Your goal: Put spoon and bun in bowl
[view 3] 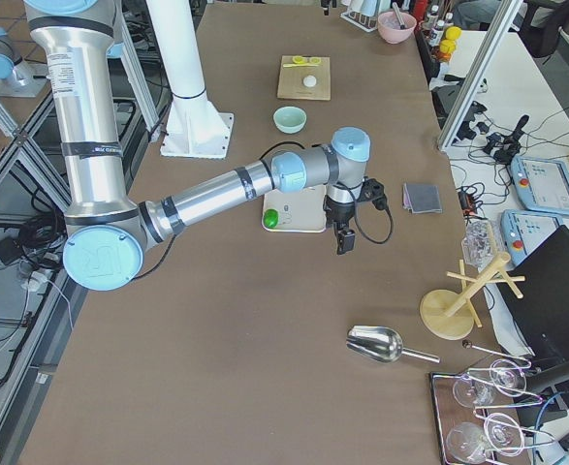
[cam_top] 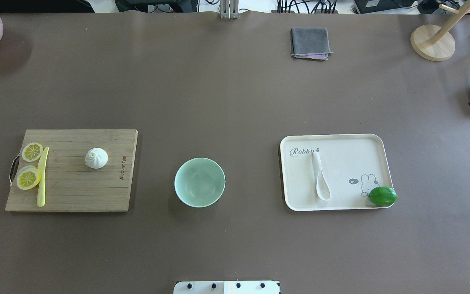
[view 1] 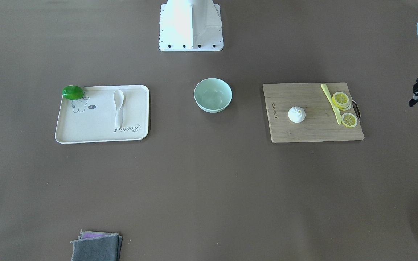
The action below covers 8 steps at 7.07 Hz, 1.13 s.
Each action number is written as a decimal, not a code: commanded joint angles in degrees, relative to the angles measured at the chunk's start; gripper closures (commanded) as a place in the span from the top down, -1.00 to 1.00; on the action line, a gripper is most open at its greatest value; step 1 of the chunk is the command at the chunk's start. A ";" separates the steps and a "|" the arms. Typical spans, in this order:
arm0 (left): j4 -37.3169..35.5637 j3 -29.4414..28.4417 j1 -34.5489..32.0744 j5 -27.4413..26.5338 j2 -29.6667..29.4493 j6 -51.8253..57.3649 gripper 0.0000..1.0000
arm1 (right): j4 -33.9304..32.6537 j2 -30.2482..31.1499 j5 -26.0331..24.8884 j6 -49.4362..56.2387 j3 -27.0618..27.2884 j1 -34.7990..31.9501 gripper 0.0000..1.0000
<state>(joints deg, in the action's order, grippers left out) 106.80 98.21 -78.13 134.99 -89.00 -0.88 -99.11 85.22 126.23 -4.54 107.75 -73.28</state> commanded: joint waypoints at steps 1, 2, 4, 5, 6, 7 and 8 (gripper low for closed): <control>-1.15 0.14 -0.96 0.45 1.53 0.18 0.97 | -0.03 1.87 0.51 0.06 -0.08 -0.63 1.00; -1.06 0.14 -1.23 0.45 2.94 0.18 0.97 | -0.03 2.31 0.42 0.06 -0.17 -0.55 1.00; -1.15 0.23 -1.41 0.02 4.00 0.18 0.97 | -0.03 2.58 0.25 0.06 -0.78 -0.55 1.00; -0.80 0.23 -1.50 -0.16 4.18 0.18 0.97 | -0.03 2.75 0.51 0.06 -0.96 -0.55 1.00; -0.54 0.40 -1.58 -3.29 4.79 0.09 0.97 | -0.11 2.84 0.51 -0.11 -1.05 -0.55 1.00; -1.14 0.06 -1.41 -6.11 4.71 0.01 0.97 | -0.11 3.02 1.21 -0.29 -1.92 -0.90 1.00; -1.85 0.05 -1.50 -5.96 4.88 -0.26 0.97 | -0.11 3.19 2.17 -0.29 -2.01 -1.42 1.00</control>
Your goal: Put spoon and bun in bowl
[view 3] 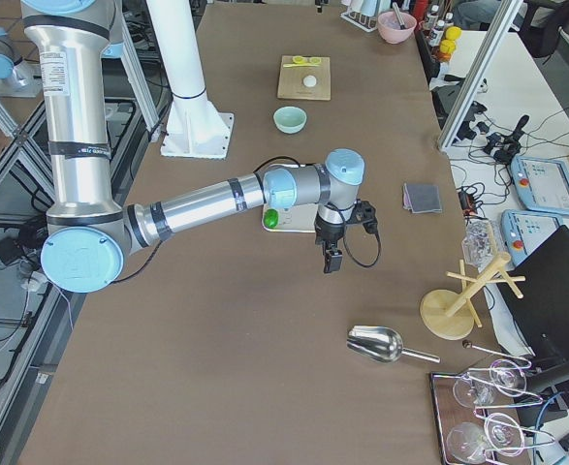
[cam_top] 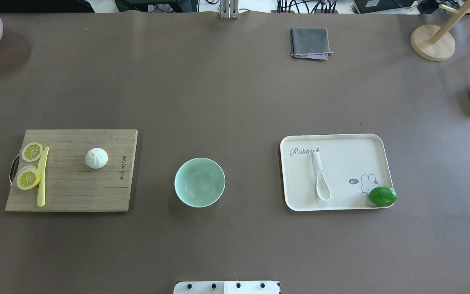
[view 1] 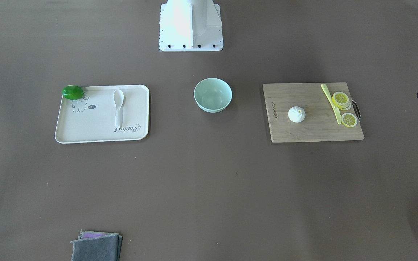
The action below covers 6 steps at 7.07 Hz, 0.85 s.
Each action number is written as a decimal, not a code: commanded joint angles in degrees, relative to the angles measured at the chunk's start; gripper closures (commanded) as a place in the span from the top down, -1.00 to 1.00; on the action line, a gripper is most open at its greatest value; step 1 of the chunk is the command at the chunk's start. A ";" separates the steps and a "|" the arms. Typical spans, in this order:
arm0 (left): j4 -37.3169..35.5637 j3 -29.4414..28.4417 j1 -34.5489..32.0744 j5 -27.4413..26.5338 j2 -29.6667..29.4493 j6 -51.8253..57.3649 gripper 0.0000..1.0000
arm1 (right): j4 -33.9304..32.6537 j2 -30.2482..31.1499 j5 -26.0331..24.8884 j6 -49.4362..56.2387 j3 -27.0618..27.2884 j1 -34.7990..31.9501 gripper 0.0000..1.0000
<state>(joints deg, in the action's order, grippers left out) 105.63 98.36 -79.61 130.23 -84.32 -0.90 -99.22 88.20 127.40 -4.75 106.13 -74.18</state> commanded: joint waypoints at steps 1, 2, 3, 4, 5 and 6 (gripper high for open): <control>-4.26 0.43 -0.11 1.50 -0.14 -0.33 0.97 | -0.01 0.74 1.79 -0.08 -1.18 -1.57 1.00; -8.21 0.09 -0.72 5.53 -1.02 -0.42 0.97 | -0.01 1.61 2.06 -0.17 -1.62 -1.67 1.00; -10.34 0.52 -0.72 6.17 -1.81 -0.59 0.97 | 0.07 2.23 2.15 -0.08 -2.67 -1.76 1.00; -10.88 1.57 -0.81 6.18 -1.38 -1.90 0.97 | 3.30 2.15 2.58 -0.08 -5.29 -1.93 1.00; -10.71 2.71 -0.81 6.36 -1.11 -6.87 0.97 | 7.94 2.59 5.11 0.00 -8.54 -3.07 1.00; -10.89 4.37 -0.81 6.18 -1.03 -8.05 0.97 | 9.81 2.59 7.22 0.27 -10.74 -3.69 1.00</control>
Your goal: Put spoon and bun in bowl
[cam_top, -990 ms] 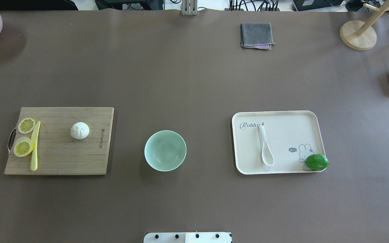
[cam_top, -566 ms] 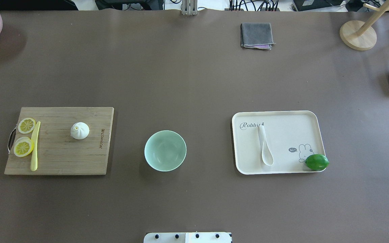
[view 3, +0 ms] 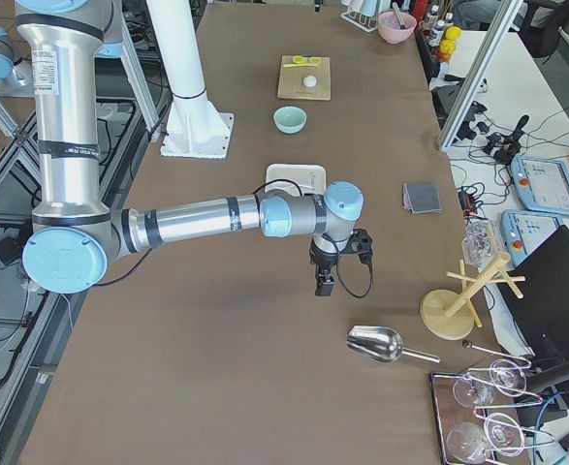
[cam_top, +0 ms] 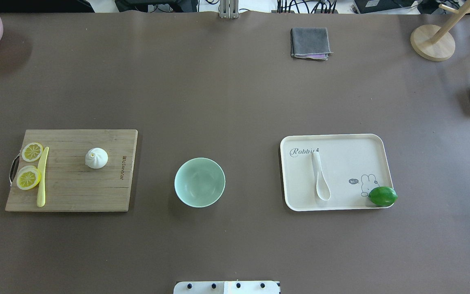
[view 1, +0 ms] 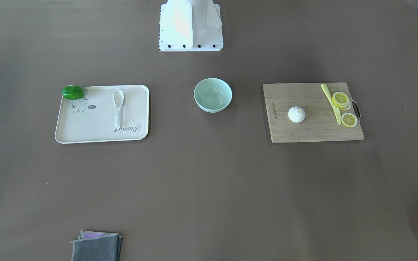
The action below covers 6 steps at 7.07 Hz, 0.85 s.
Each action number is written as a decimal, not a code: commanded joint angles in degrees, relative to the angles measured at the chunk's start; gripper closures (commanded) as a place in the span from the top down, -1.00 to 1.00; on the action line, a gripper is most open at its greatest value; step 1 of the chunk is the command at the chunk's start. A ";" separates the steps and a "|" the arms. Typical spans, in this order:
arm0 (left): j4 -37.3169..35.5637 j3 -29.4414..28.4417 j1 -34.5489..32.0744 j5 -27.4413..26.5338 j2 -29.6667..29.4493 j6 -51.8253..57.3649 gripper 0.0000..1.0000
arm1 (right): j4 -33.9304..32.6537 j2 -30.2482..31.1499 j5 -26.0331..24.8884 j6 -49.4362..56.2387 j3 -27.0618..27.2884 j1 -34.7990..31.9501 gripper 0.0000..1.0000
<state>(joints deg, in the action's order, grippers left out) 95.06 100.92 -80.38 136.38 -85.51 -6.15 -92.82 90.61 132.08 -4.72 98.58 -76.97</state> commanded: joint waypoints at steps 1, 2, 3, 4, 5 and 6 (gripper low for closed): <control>-0.66 1.39 0.05 0.11 0.17 -4.29 0.95 | 3.52 0.27 2.57 0.24 -3.21 -0.90 1.00; -0.67 2.00 0.14 0.20 0.08 -6.05 0.95 | 3.69 -0.34 2.48 -0.28 -2.87 -0.72 1.00; -0.58 2.35 0.49 1.07 -0.44 -10.94 0.95 | 3.61 -1.30 2.92 -0.90 -1.82 -0.20 1.00; -0.32 2.35 1.01 1.60 -0.45 -11.77 0.95 | 3.69 -3.14 4.92 -7.60 0.28 2.94 1.00; -0.23 2.44 1.54 1.61 -0.45 -11.78 0.95 | 4.13 -4.64 4.68 -20.63 3.26 8.36 1.00; -0.05 2.44 2.07 1.61 -0.54 -11.78 0.96 | 5.53 -6.05 4.59 -27.72 5.03 12.25 1.00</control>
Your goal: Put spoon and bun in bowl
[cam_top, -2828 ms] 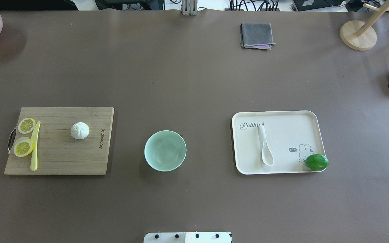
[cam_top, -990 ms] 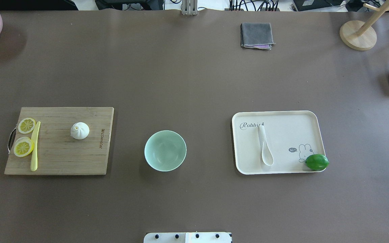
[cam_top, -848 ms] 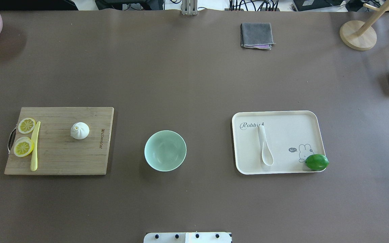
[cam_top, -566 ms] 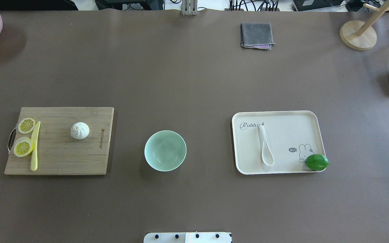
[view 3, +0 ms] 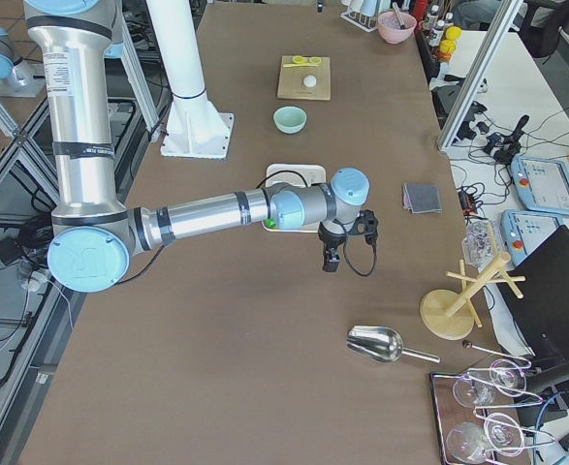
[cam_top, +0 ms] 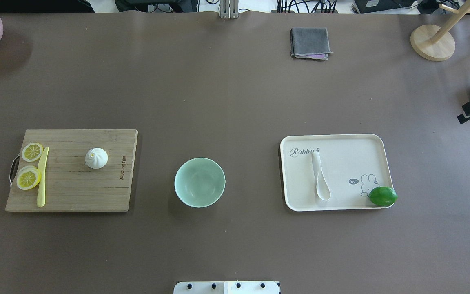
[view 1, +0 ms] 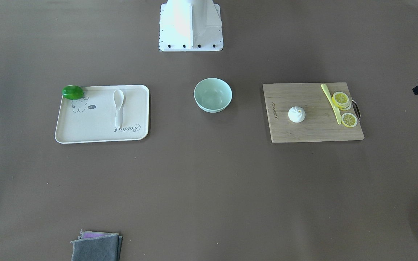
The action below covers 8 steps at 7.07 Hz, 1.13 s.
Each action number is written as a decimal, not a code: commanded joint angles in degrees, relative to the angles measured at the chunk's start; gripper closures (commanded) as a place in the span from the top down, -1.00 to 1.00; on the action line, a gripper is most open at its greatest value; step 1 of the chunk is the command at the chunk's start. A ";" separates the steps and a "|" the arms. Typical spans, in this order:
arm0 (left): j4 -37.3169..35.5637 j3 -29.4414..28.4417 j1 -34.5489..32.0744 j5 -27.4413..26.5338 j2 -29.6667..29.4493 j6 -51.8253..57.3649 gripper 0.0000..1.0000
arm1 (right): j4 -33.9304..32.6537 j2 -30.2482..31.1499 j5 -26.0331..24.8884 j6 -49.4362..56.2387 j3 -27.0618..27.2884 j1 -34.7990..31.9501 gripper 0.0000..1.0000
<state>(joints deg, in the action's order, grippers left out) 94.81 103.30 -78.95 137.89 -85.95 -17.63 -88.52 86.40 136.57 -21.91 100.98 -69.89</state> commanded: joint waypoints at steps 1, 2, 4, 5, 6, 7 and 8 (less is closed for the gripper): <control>0.37 -0.12 1.17 -0.08 -0.18 -0.30 0.96 | 3.77 -2.63 -0.24 -17.31 4.04 10.25 1.00; 0.28 -0.03 1.69 -0.08 -0.44 -0.39 0.96 | 6.40 -4.64 -0.33 -25.82 4.40 13.95 1.00; 0.28 -0.12 1.87 -0.34 -0.71 -0.48 0.96 | 8.45 -8.33 -5.57 -38.15 4.76 24.92 1.00; 0.28 -0.12 1.79 -0.43 -0.71 -0.48 0.96 | 8.45 -9.57 -10.57 -40.30 4.50 29.24 0.99; 0.20 -0.03 1.79 -0.43 -0.71 -0.48 0.96 | 8.45 -9.76 -11.31 -40.23 3.97 31.20 0.97; 0.20 0.06 1.79 -0.43 -0.71 -0.48 0.96 | 8.45 -11.94 -13.67 -40.23 1.96 33.83 0.96; 0.20 0.23 1.79 -0.43 -0.71 -0.48 0.96 | 8.45 -12.92 -16.65 -40.23 1.07 35.94 0.87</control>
<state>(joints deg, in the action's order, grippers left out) 95.02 103.36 -77.16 137.47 -86.66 -18.10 -80.08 75.00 123.20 -62.02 103.42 -36.75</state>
